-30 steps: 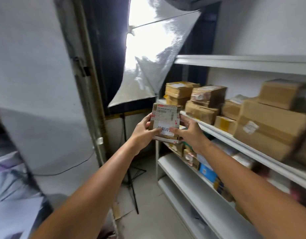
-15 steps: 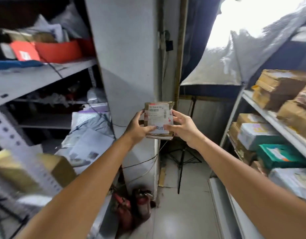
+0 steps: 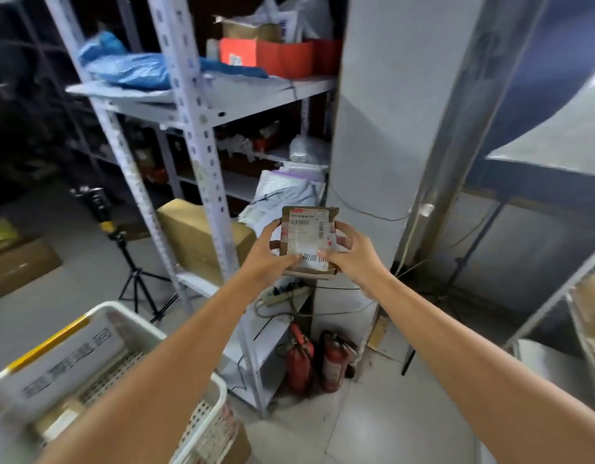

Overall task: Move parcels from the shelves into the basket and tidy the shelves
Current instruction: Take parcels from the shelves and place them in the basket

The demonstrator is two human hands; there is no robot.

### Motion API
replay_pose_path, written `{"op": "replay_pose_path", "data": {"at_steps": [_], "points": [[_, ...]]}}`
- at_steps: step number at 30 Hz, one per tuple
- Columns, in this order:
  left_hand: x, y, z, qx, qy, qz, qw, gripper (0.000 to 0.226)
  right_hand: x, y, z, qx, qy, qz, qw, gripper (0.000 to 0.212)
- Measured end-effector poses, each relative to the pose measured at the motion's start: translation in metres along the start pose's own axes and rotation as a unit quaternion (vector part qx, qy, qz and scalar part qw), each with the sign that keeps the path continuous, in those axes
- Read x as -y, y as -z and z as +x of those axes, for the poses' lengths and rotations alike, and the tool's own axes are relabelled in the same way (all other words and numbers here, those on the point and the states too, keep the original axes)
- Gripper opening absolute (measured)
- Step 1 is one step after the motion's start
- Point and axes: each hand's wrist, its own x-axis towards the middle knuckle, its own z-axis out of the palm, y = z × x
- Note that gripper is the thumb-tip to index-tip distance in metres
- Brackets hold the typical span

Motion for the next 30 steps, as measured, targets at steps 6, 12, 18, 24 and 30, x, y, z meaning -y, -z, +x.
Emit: {"op": "replay_pose_path", "data": {"at_steps": [6, 12, 18, 24, 30], "points": [[0.044, 0.056, -0.047, -0.071, 0.059, 0.003, 0.996, 0.087, -0.014, -0.078, -0.005, 0.09, -0.005, -0.004, 0.996, 0.078], [0.071, 0.087, -0.093, -0.166, 0.108, 0.0, 0.98, 0.084, -0.018, -0.133, -0.003, 0.212, 0.008, 0.001, 0.977, 0.082], [0.082, 0.105, -0.138, -0.258, 0.142, -0.017, 0.955, 0.079, -0.017, -0.179, -0.011, 0.324, 0.037, 0.001, 0.946, 0.088], [0.102, 0.129, -0.18, -0.337, 0.176, -0.029, 0.924, 0.081, -0.01, -0.227, -0.028, 0.406, 0.061, -0.006, 0.912, 0.08], [0.133, 0.173, -0.198, -0.372, 0.187, -0.035, 0.908, 0.079, -0.009, -0.294, -0.027, 0.455, 0.068, -0.019, 0.888, 0.078]]}}
